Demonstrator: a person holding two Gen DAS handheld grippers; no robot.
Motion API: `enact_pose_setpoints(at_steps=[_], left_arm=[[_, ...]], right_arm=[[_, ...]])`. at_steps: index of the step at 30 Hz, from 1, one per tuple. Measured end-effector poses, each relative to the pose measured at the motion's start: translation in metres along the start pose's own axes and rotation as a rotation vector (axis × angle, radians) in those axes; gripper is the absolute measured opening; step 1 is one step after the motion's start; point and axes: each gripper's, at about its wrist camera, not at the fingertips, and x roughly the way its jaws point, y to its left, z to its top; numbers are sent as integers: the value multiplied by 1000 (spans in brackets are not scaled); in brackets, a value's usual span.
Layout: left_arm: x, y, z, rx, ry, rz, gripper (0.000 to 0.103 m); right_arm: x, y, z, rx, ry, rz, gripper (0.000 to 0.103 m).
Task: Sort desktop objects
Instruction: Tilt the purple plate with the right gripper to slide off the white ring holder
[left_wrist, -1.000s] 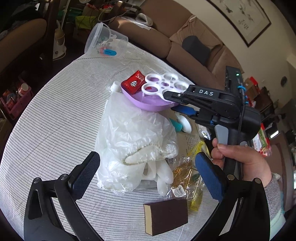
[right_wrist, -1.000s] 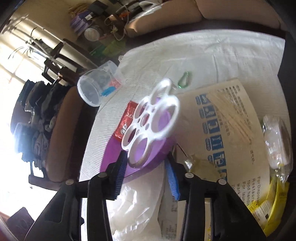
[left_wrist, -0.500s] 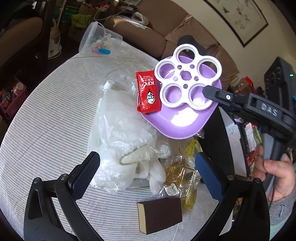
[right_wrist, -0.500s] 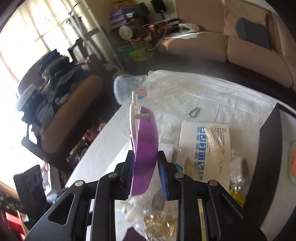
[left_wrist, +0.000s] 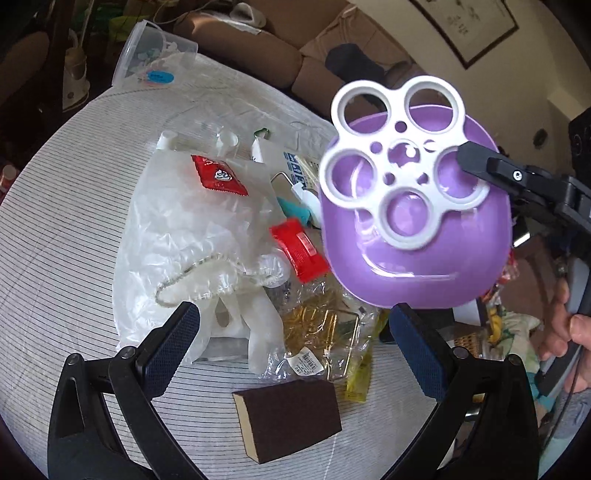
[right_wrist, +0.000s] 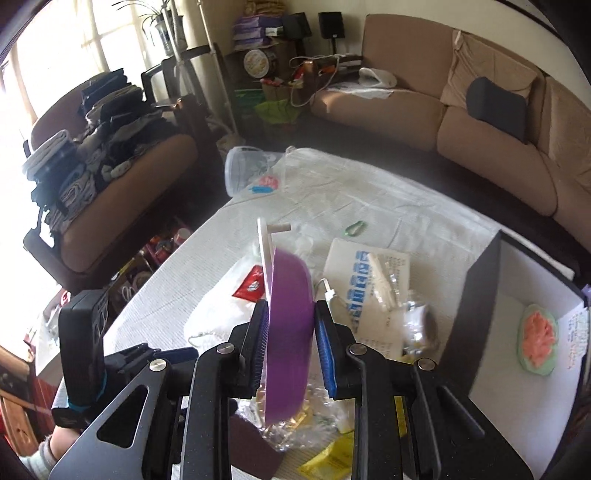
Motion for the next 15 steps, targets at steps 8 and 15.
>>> enact_pose_setpoints(at_steps=[8,15], left_arm=[[11,-9,-7,-44,57,-214,103],[18,-15,-13,-74,65,-310,103]], right_arm=[[-33,-15,4,29,10,0,24],[-54,-15,-1,95,-15,102,24]])
